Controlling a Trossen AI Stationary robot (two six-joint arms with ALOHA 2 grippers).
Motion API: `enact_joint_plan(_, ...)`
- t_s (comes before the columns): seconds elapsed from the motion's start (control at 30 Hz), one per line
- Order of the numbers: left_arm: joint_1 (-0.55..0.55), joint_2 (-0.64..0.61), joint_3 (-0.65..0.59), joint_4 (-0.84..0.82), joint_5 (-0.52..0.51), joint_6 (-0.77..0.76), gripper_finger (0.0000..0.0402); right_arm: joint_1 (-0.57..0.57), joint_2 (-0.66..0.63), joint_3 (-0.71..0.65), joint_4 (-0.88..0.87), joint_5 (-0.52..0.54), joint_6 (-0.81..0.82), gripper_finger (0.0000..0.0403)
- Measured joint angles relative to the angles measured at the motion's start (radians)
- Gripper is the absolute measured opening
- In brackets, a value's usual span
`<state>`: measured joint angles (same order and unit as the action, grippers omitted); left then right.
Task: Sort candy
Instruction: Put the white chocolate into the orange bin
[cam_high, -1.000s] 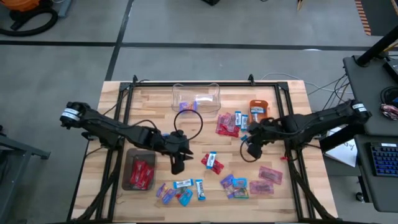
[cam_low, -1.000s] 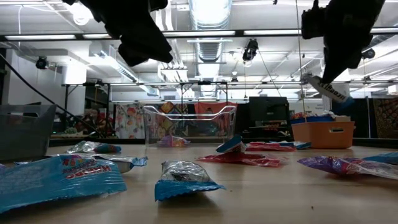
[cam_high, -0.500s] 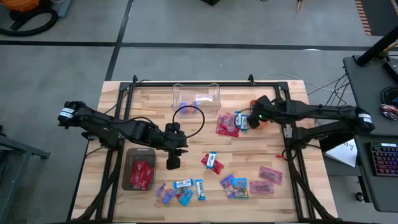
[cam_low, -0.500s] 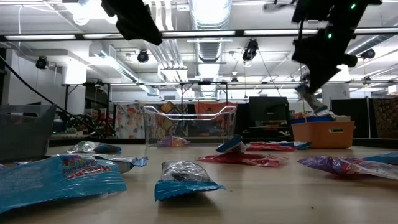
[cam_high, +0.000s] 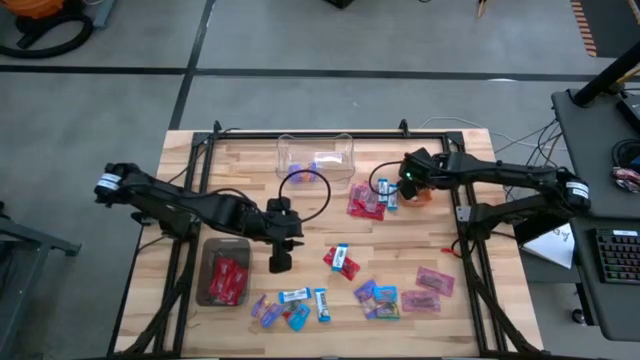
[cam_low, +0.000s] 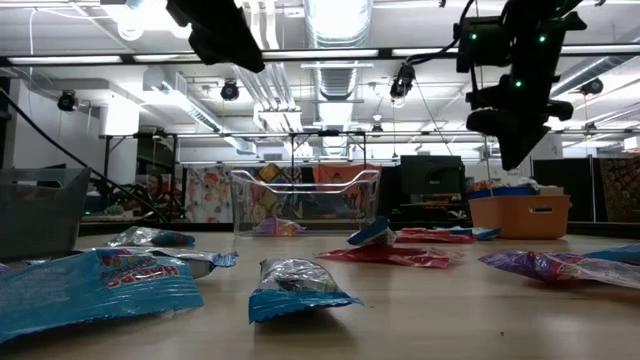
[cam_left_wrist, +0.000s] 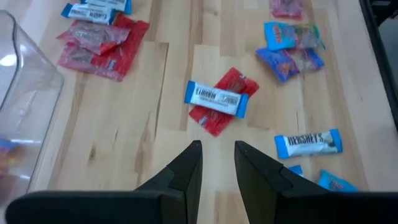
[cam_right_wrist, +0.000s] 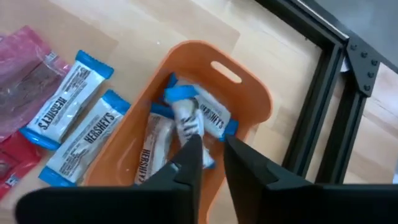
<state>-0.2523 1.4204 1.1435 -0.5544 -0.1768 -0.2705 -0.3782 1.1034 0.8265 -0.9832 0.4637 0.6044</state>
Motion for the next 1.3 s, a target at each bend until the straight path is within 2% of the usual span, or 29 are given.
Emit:
enact_joint_plan(0.17,0.0,0.026,0.0,0.053,0.0,-0.005,0.0078,0.0,-0.029,0.005,-0.004,-0.022,-0.003,0.0102)
enact_joint_plan(0.37,-0.002,0.086,0.001,0.129,0.001,-0.065,0.0078,0.043,-0.102,0.073,0.0,-0.211,-0.02,0.0121)
enact_joint_plan(0.53,-0.008,0.131,0.002,0.126,0.013,-0.127,0.0078,0.136,-0.152,0.128,0.001,-0.39,-0.022,0.0123)
enact_joint_plan(0.67,-0.028,0.169,0.002,0.126,0.131,-0.138,0.0085,0.246,-0.153,0.154,0.002,-0.477,-0.015,0.0123)
enact_joint_plan(0.8,-0.06,0.203,0.001,0.125,0.215,-0.227,0.011,0.359,-0.143,0.156,0.017,-0.47,0.003,0.0123)
enact_joint_plan(0.97,-0.104,0.24,0.001,0.118,0.301,-0.361,0.0165,0.442,-0.12,0.154,0.028,-0.464,0.055,0.0123)
enact_joint_plan(1.13,-0.149,0.261,0.001,0.068,0.299,-0.367,0.0208,0.47,-0.105,0.154,0.029,-0.463,0.076,0.0123)
enact_joint_plan(1.3,-0.201,0.293,0.001,0.066,0.257,-0.306,0.0218,0.47,-0.094,0.153,0.03,-0.464,0.083,0.0123)
